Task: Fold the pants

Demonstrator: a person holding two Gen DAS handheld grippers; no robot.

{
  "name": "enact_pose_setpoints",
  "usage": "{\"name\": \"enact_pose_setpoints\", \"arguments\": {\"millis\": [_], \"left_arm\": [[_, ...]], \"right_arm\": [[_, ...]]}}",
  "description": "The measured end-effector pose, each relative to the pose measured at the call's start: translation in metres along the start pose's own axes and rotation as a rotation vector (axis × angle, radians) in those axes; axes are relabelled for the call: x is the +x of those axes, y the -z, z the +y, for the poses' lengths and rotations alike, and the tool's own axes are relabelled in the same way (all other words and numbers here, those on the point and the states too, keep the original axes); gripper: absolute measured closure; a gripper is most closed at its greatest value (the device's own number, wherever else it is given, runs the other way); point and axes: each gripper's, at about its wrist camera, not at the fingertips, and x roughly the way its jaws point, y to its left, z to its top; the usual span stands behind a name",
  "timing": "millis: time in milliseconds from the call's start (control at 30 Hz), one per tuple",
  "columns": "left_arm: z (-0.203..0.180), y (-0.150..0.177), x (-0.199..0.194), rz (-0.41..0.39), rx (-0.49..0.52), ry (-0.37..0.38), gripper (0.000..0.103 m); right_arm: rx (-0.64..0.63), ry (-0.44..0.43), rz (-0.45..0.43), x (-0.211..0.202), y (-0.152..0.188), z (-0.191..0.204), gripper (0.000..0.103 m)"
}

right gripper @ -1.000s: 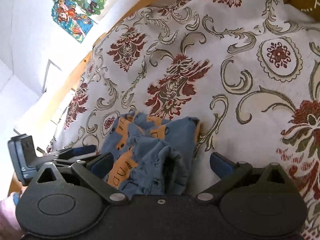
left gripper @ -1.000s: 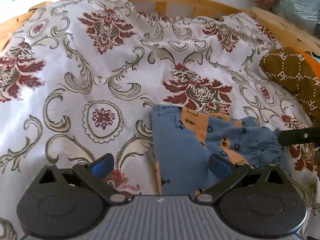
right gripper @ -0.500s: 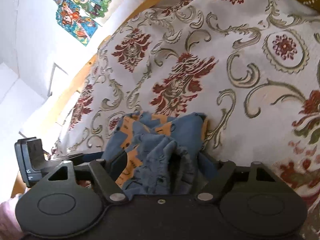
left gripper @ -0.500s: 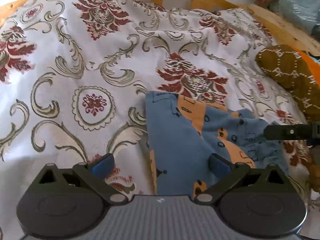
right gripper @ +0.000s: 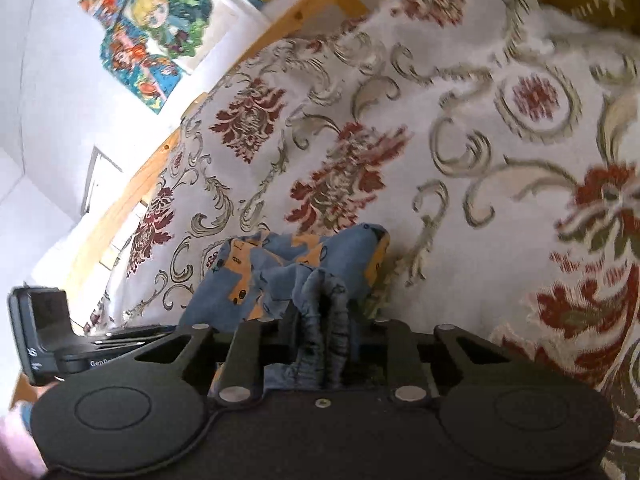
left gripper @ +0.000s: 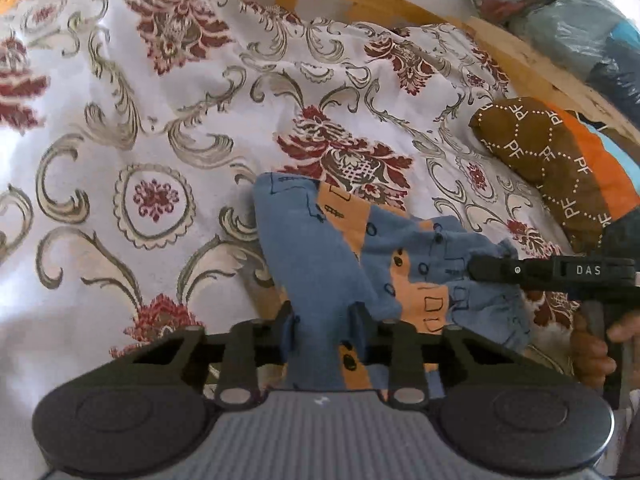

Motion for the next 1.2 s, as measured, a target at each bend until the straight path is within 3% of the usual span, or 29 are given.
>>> {"name": "enact_pose_setpoints", "arguments": {"millis": [200, 467, 567, 700, 900, 1033, 1200], "left_arm": [[-0.022, -0.017, -0.013, -0.055, 0.064, -0.044, 0.080], [0.002, -0.065, 0.010, -0.107, -0.046, -0.007, 0.080], [0.018, -0.073, 0.030, -0.092, -0.109, 0.010, 0.079], [0.028, -0.066, 0.057, -0.056, -0.089, -0.021, 0.076], [0.020, -0.061, 0.050, -0.074, -0.031, -0.067, 0.065], [0.009, -0.062, 0.032, -0.104, -0.002, -0.126, 0.038], [-0.005, -0.062, 0.006, -0.148, 0.032, -0.161, 0.016]], "right_arm": [[-0.082, 0.015, -0.051, -0.008, -0.035, 0.016, 0.081], [-0.104, 0.058, -0.002, 0.033, -0.091, 0.005, 0.081], [-0.114, 0.103, 0.043, 0.056, -0.090, -0.005, 0.081], [-0.148, 0.162, 0.060, 0.068, -0.079, -0.011, 0.077], [-0.226, 0.240, 0.012, 0.053, -0.076, 0.009, 0.056], [-0.251, 0.272, -0.057, 0.036, -0.074, 0.029, 0.036], [-0.283, 0.290, -0.153, 0.010, -0.062, 0.056, 0.009]]}}
